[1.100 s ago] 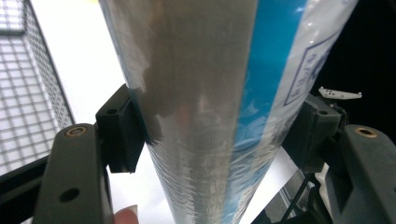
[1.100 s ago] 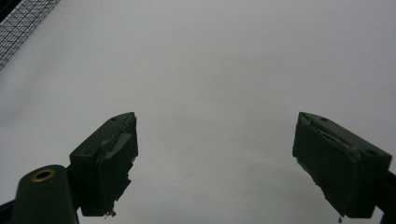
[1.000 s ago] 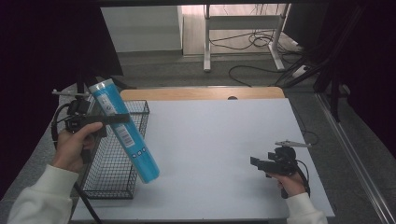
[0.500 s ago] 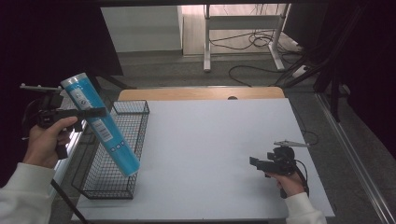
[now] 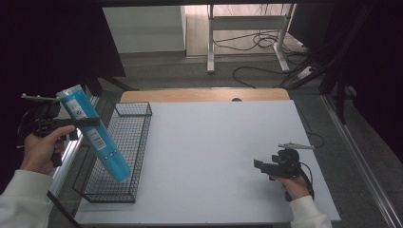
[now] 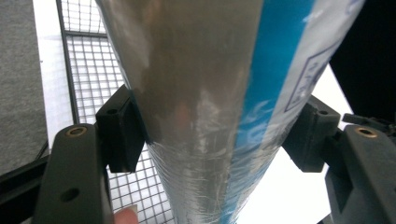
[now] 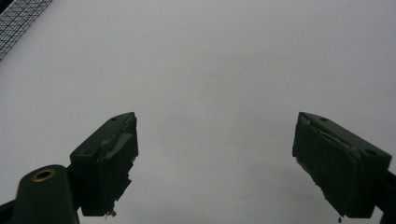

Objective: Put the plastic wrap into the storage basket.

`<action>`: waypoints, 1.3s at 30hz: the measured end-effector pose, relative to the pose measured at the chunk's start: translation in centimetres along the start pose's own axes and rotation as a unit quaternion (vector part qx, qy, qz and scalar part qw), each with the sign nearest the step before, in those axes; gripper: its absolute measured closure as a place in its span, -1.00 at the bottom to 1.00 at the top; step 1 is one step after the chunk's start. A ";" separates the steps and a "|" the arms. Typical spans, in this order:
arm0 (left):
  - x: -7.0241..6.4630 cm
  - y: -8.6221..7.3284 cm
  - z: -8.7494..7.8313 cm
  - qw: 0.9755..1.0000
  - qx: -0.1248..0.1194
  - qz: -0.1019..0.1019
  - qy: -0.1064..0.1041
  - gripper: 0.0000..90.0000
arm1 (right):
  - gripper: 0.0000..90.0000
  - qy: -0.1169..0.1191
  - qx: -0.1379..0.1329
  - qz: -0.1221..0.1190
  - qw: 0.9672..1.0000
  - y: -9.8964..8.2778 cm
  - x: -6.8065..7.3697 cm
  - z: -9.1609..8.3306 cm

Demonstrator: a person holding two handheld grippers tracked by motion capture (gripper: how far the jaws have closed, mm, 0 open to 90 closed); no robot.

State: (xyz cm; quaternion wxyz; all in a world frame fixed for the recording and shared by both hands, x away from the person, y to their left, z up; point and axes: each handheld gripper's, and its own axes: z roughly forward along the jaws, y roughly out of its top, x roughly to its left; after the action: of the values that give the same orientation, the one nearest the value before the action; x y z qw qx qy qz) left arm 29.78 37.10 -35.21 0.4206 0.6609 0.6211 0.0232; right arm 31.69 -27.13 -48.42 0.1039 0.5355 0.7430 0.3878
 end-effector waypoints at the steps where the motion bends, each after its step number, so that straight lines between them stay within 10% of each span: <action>1: 0.1 -0.1 0.2 1.000 0.001 -0.001 0.001 -0.29 | -0.68 0.000 0.000 0.000 1.000 0.0 0.0 0.0; 22: 0.8 -1.7 3.6 0.999 0.043 0.000 0.008 -0.29 | -0.68 -0.005 0.003 -0.001 1.000 -0.1 -0.1 0.1; 39: 1.0 0.1 7.6 0.999 0.040 -0.020 0.029 -0.29 | -0.68 -0.002 -0.001 -0.004 1.000 0.1 0.1 0.3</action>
State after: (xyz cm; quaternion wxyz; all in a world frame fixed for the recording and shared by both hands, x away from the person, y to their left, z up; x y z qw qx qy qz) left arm 34.28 33.92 -40.56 0.3758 0.6637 0.6467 0.0094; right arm 31.87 -26.88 -48.57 0.1070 0.5332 0.7445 0.3873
